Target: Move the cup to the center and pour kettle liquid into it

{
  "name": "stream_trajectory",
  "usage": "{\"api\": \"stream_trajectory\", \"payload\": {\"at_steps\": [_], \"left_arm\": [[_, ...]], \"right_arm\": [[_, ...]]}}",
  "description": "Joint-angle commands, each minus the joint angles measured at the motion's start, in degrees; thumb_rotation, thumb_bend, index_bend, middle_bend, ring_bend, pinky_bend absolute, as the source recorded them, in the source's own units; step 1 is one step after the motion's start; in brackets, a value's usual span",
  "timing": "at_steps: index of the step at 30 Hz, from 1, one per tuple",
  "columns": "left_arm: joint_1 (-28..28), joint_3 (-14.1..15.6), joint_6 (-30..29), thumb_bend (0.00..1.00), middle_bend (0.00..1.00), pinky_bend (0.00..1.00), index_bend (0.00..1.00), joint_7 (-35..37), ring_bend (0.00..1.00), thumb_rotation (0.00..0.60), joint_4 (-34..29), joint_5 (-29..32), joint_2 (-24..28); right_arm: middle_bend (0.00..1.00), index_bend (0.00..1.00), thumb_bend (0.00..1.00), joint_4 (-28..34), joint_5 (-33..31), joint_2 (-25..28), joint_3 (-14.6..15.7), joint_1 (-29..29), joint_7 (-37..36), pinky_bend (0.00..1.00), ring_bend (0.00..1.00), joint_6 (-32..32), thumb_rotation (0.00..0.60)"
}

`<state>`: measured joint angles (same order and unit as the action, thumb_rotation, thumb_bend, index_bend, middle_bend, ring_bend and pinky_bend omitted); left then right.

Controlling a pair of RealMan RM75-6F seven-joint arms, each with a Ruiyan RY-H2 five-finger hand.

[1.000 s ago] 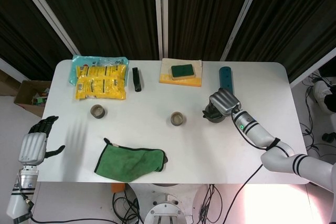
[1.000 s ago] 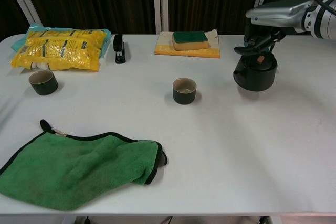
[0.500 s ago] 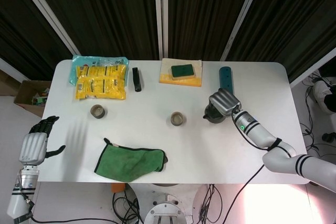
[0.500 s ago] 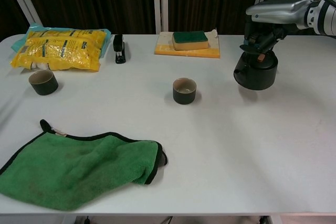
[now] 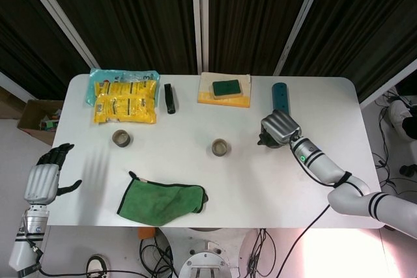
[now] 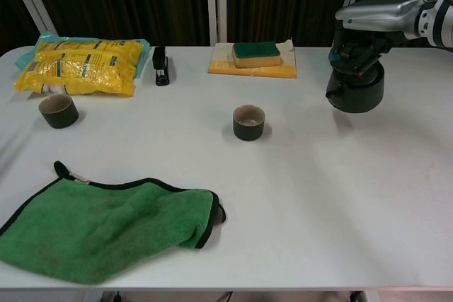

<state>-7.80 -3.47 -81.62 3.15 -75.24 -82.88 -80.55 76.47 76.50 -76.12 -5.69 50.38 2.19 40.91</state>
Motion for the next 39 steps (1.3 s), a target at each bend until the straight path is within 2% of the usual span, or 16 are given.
{"api": "stream_trajectory", "payload": {"at_steps": [1, 18, 33, 39], "left_arm": [[0.02, -0.02, -0.02, 0.13, 0.13, 0.25, 0.16, -0.01, 0.15, 0.6, -0.06, 0.04, 0.06], [0.15, -0.03, 0.3, 0.13, 0.13, 0.25, 0.16, 0.33, 0.15, 0.6, 0.45, 0.5, 0.02], [0.52, 0.11, 0.03, 0.13, 0.13, 0.25, 0.16, 1.21, 0.15, 0.6, 1.14, 0.49, 0.07], [0.62, 0.02, -0.08, 0.13, 0.13, 0.25, 0.16, 2.07, 0.15, 0.6, 1.71, 0.49, -0.01]], "right_arm": [[1.0, 1.0, 0.61, -0.08, -0.01, 0.0, -0.02, -0.08, 0.02, 0.45, 0.94, 0.1, 0.513], [1.0, 1.0, 0.6, -1.71, 2.37, -1.66, -0.8, -0.31, -3.99, 0.46, 0.94, 2.21, 0.516], [1.0, 1.0, 0.6, -5.29, 1.22, -7.34, -3.44, 4.56, -2.89, 0.46, 0.94, -1.18, 0.516], [1.0, 1.0, 0.6, -6.74, 0.13, -9.28, -4.18, 6.5, -1.51, 0.46, 0.94, -2.86, 0.535]]}}
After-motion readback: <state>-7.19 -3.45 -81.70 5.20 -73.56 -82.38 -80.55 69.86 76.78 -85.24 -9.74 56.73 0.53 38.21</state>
